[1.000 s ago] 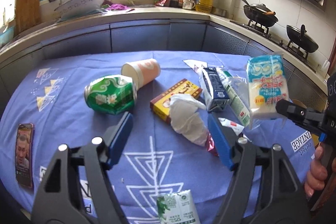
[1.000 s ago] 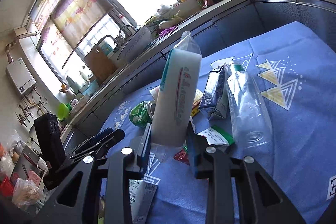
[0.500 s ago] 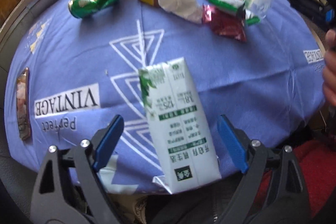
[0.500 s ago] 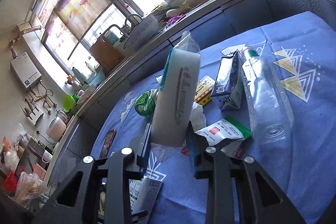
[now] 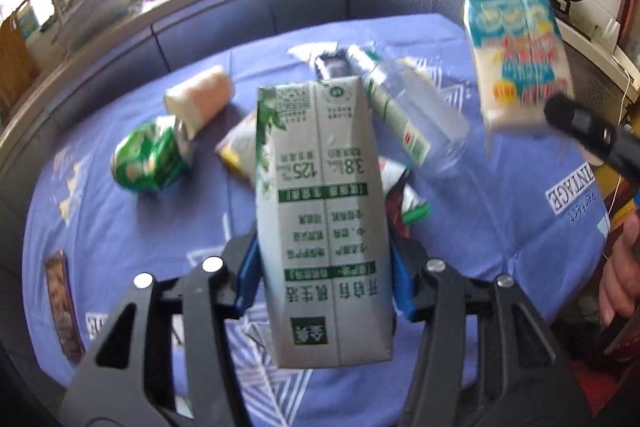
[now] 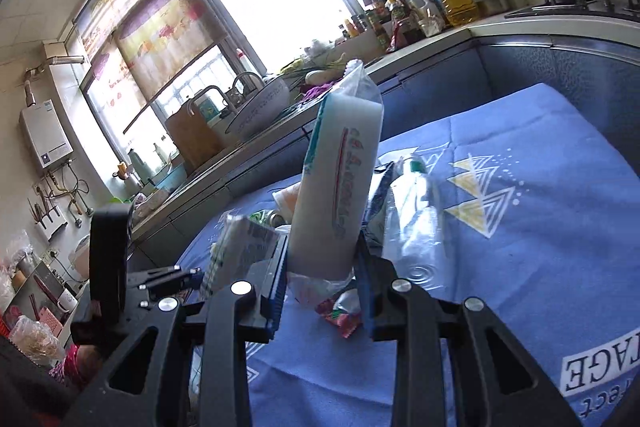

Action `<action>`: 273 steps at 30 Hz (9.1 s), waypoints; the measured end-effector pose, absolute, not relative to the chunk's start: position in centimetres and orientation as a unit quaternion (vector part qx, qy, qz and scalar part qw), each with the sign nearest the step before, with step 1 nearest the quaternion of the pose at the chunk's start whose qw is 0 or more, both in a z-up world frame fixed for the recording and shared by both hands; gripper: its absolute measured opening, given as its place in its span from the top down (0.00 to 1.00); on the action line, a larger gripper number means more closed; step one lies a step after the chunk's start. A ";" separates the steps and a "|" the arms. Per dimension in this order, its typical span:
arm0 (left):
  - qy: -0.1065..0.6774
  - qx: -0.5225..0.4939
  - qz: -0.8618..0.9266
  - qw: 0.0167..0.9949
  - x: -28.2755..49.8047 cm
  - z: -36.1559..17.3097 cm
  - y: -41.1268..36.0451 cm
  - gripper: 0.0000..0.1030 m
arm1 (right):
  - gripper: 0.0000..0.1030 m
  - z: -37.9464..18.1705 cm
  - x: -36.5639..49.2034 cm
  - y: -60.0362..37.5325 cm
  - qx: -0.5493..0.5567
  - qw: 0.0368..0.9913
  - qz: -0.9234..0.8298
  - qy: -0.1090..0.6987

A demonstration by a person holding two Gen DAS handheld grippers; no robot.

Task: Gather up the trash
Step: 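Carry carton and tissue pack to the beige bin and open both tools, then move both open tools back over the table, then grasp the white crumpled tissue with the left tool while the right tool grasps the green-white snack bag, then carry tissue and snack bag to the beige bin and open both tools, then move both open tools back over the table, then lower the left tool toward the red foil wrapper while the right tool approaches the clear bottle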

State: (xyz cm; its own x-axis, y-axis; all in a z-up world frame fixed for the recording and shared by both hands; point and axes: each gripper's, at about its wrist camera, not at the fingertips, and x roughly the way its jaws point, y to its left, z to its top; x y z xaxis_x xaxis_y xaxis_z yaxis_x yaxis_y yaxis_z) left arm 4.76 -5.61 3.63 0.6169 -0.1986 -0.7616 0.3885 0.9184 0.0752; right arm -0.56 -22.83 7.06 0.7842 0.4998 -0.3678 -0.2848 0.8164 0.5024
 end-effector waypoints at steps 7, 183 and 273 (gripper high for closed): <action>0.332 0.160 -0.244 0.897 8.1 6.5 -16.6 0.50 | 0.70 6.6 -3.1 -30.3 0.244 0.934 0.120 0.232; 0.293 0.140 -0.493 0.807 10.7 9.4 -42.9 0.97 | 0.96 2.9 -7.2 -52.4 0.195 0.941 -0.129 0.245; 0.364 -0.037 -0.103 0.925 12.2 -2.3 2.4 0.44 | 0.49 1.9 2.1 -20.7 0.129 0.945 0.065 0.293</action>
State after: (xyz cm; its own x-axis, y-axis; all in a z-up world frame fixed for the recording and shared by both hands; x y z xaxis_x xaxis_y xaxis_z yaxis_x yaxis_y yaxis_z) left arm 12.16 2.39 -2.30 0.7136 -0.2178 -0.6659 0.1643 0.9760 -0.1432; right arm 2.06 -20.71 1.93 0.8205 0.1974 -0.5364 -0.0467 0.9585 0.2812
